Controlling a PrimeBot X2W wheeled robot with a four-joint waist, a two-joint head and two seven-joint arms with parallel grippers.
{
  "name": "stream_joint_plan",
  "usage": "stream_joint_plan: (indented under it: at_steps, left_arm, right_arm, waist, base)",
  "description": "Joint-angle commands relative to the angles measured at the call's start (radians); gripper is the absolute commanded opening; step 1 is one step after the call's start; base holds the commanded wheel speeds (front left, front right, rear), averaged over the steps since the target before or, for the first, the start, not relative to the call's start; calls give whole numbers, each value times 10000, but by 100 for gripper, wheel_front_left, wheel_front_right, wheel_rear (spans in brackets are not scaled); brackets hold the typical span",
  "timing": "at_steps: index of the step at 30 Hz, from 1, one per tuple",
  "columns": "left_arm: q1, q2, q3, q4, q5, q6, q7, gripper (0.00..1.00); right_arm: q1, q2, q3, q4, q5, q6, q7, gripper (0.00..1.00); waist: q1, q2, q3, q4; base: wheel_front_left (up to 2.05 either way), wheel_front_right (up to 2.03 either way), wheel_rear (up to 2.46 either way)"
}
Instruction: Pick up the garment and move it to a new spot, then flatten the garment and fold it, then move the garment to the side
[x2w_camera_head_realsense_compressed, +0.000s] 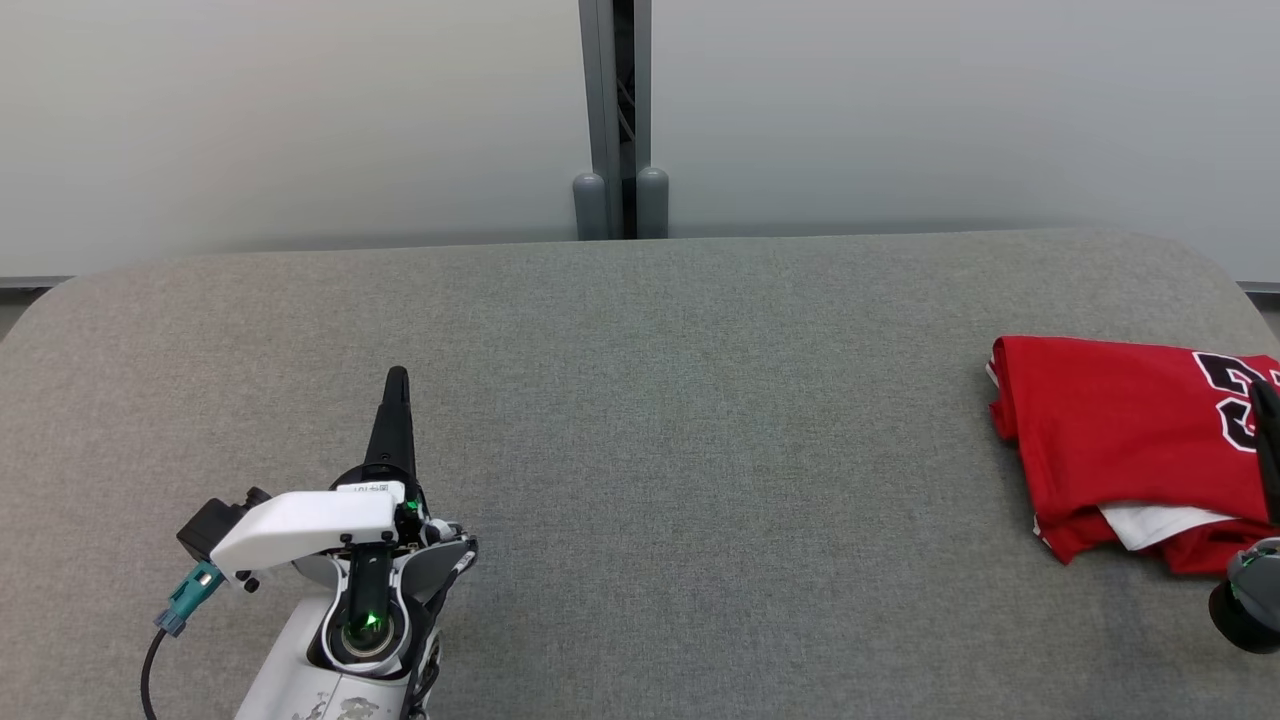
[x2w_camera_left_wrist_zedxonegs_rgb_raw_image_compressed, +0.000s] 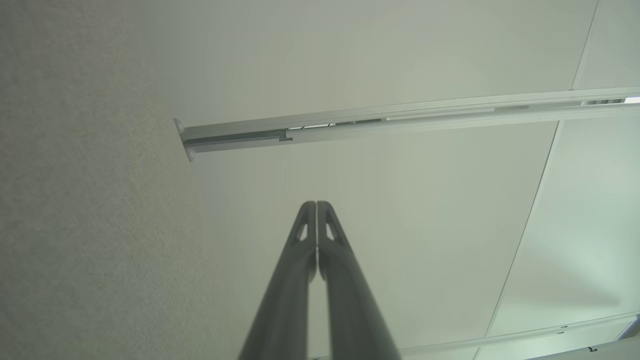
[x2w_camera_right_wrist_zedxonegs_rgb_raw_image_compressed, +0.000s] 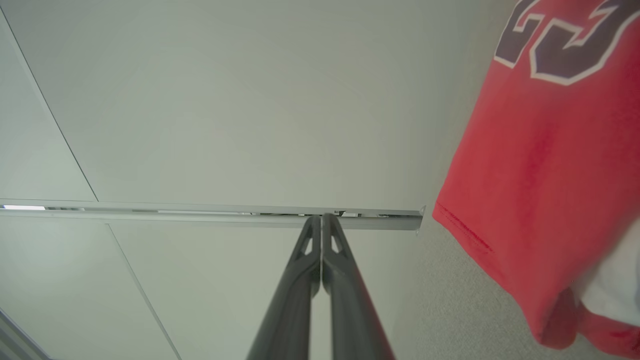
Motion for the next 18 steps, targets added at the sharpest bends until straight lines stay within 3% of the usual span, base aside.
stream_joint_plan:
  at_steps: [1,18]
  left_arm:
    - [-79,21,-3,3,-11,-35,-26,0]
    - [-79,21,-2,2,-10,-33,-26,0]
  right_arm:
    - [-12,-81,22,3,47,25,-24,0]
    - [-9,-84,26,3,56,25,-31,0]
  waist:
    - [0,-1,0,0]
    - [0,-1,0,0]
  base:
    - [0,0,0]
    - [0,0,0]
